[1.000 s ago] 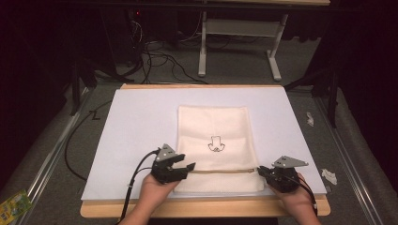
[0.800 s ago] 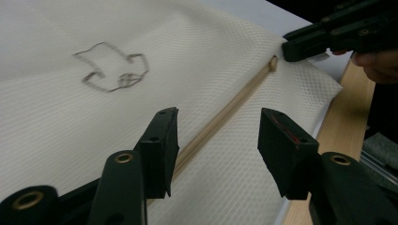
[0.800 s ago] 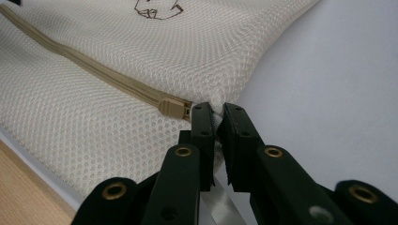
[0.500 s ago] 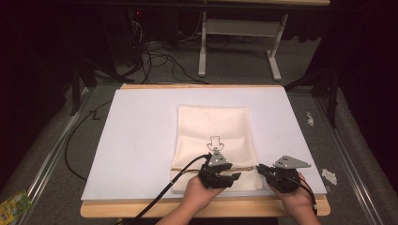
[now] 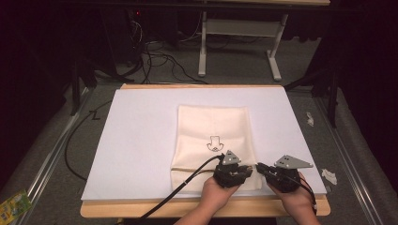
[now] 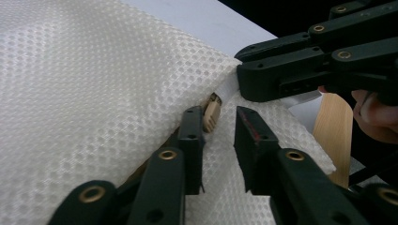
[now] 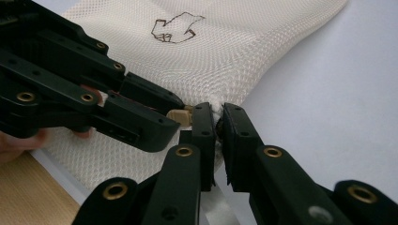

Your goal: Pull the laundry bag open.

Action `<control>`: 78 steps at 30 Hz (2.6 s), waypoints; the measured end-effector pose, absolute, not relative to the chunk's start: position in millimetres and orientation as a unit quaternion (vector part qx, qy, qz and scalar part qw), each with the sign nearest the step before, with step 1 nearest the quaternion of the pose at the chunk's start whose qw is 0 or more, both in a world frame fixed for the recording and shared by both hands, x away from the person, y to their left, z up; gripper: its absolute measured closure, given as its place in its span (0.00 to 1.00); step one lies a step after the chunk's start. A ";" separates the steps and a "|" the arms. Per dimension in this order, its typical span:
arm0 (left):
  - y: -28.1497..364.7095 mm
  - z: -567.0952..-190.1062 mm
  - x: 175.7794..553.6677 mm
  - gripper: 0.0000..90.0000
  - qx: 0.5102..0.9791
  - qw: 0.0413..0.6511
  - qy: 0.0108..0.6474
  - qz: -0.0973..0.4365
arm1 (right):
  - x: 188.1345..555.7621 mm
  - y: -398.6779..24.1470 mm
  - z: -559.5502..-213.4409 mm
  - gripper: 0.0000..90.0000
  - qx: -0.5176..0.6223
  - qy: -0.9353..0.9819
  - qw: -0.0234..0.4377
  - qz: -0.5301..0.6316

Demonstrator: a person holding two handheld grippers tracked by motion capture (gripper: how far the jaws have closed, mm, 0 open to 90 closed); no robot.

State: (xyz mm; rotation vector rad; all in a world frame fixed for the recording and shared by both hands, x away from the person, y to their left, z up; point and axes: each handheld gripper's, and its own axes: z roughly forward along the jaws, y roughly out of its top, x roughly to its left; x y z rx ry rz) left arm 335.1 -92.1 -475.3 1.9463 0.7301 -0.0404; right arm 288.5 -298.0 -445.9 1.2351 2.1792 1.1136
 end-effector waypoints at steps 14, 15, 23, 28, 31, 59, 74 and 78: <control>-88.5 -475.0 331.8 0.97 0.811 0.494 0.313 0.005 | 289.4 -299.1 -445.9 0.95 0.442 0.779 0.203 0.395; -84.6 -476.3 332.6 0.97 0.809 0.493 0.320 0.004 | 289.4 -299.7 -445.6 0.95 0.446 0.777 0.203 0.395; -50.0 -475.6 337.3 0.97 0.809 0.477 0.343 0.009 | 290.5 -308.1 -444.2 0.95 0.454 0.769 0.211 0.397; -11.5 -474.5 336.9 0.97 0.812 0.460 0.359 0.021 | 292.1 -314.1 -444.9 0.95 0.463 0.764 0.217 0.392; 10.6 -472.9 337.5 0.97 0.820 0.442 0.362 0.034 | 292.6 -316.3 -445.9 0.95 0.472 0.761 0.215 0.390; 130.8 -461.9 341.9 0.81 0.824 0.427 0.366 0.072 | 290.6 -333.2 -449.5 0.80 0.486 0.743 0.219 0.404; 175.9 -442.4 347.0 0.63 0.779 0.453 0.402 0.161 | 292.5 -371.5 -441.6 0.59 0.509 0.708 0.251 0.420; 196.2 -439.5 339.3 0.49 0.771 0.446 0.405 0.206 | 291.1 -384.2 -440.5 0.52 0.521 0.696 0.257 0.421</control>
